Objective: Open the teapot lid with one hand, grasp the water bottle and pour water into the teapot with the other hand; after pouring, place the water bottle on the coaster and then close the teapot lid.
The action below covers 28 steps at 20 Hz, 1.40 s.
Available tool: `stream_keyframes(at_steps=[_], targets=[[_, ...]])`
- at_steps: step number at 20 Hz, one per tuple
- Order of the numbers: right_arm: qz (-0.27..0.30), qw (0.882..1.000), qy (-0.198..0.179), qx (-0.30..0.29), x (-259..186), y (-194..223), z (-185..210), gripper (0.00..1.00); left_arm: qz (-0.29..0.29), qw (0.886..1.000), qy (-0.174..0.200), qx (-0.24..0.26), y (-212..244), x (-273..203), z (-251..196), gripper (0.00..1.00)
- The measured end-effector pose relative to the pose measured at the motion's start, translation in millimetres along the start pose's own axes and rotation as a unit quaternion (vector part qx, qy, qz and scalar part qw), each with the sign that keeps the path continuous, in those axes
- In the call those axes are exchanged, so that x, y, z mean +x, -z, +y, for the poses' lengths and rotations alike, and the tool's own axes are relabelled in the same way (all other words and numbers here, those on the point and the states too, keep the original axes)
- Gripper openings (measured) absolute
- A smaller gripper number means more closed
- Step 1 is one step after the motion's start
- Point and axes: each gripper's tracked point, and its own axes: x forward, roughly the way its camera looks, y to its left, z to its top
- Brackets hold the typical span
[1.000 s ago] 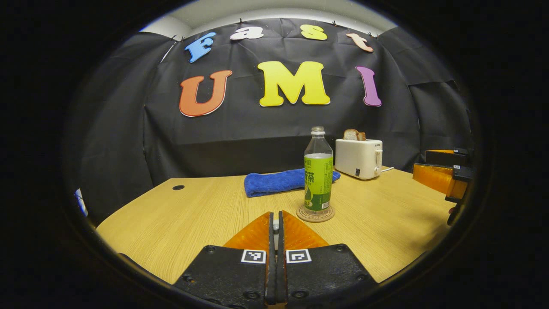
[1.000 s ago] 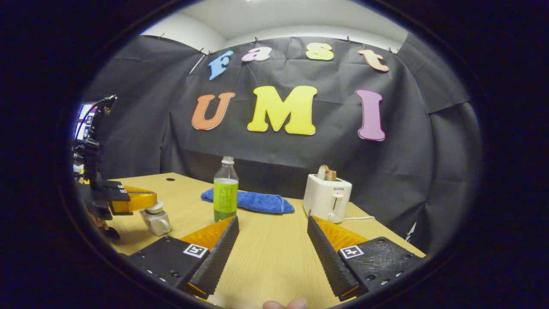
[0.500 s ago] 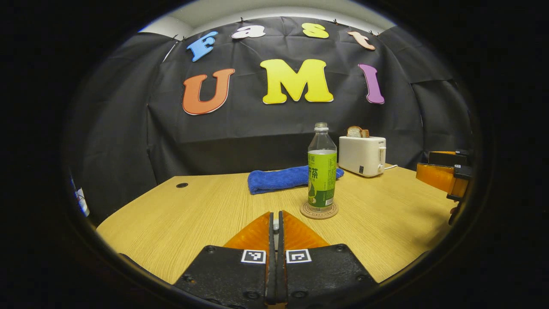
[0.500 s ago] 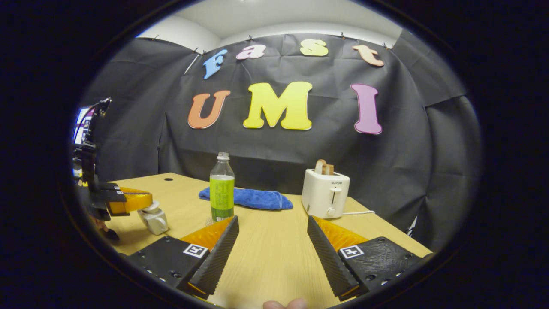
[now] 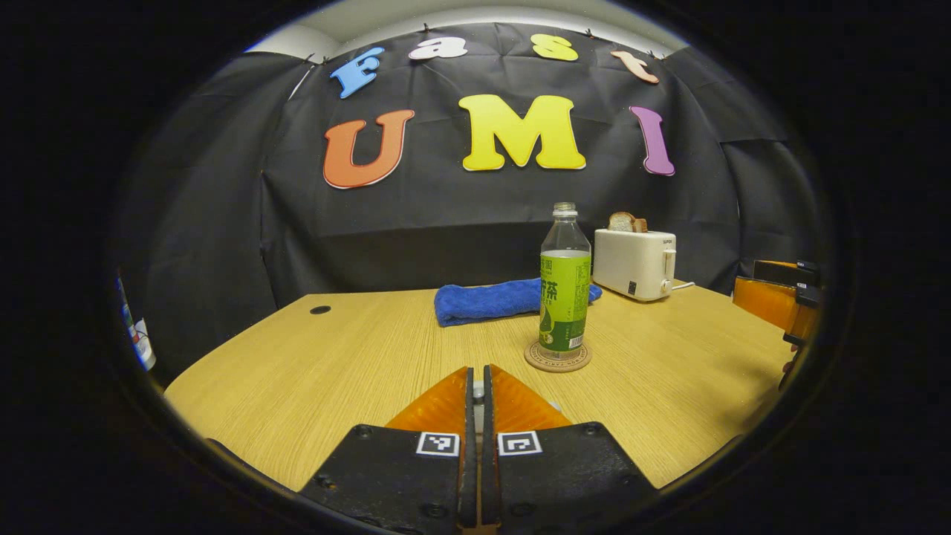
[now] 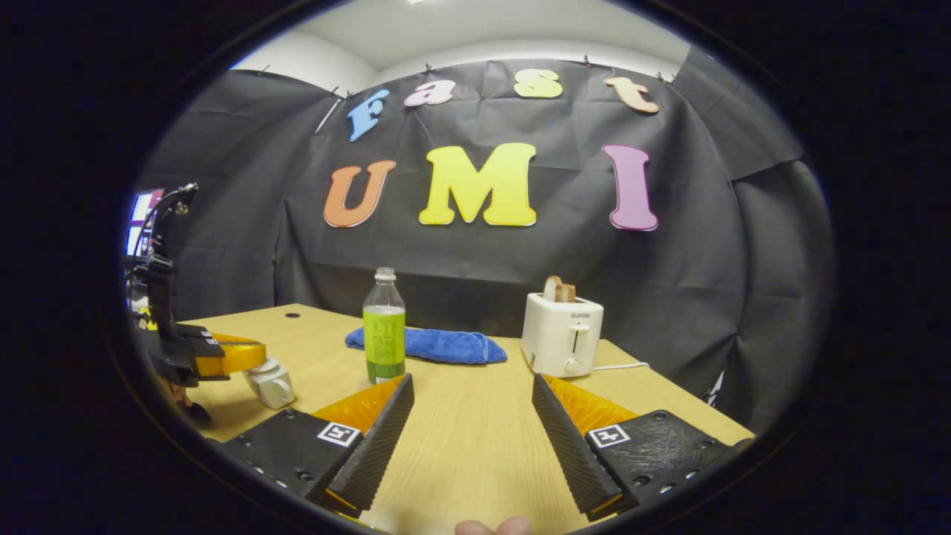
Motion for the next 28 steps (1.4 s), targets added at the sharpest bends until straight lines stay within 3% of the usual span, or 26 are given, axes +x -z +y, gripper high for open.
stream_keyframes(at_steps=[1,3,4,5,7,13,18,28], targets=[[0.0,1.0,0.0,0.001,-0.7,0.0,0.0,0.95,0.001,1.0,-0.001,0.002,0.4,-0.6,-0.5,0.07],[-0.002,1.0,0.001,0.003,-2.4,-0.4,0.0,0.95,-0.008,1.0,-0.014,0.005,-7.6,-4.0,6.2,0.23],[-0.003,1.0,0.002,0.006,-2.9,-1.3,0.6,0.95,-0.016,1.0,-0.013,0.0,-12.6,-6.3,6.1,0.49],[-0.004,1.0,0.004,0.009,-4.3,-2.3,0.3,0.95,-0.025,1.0,-0.013,-0.007,-18.1,-9.5,6.6,0.61],[-0.003,1.0,0.006,0.016,-5.4,-0.3,1.2,0.95,-0.037,0.999,-0.022,-0.014,-29.9,-16.8,12.4,0.96],[-0.019,0.999,-0.001,0.04,-19.6,-20.6,13.3,0.95,-0.068,0.997,-0.044,-0.01,-68.7,-54.8,13.2,0.97],[-0.05,0.998,0.001,0.027,-48.4,-51.2,20.3,0.97,-0.093,0.994,-0.052,-0.006,-90.4,-94.4,1.6,0.97],[-0.061,0.998,0.006,0.027,-96.5,-54.2,28.2,0.97,-0.126,0.99,-0.059,0.004,-91.1,-149.8,-19.7,0.97]])
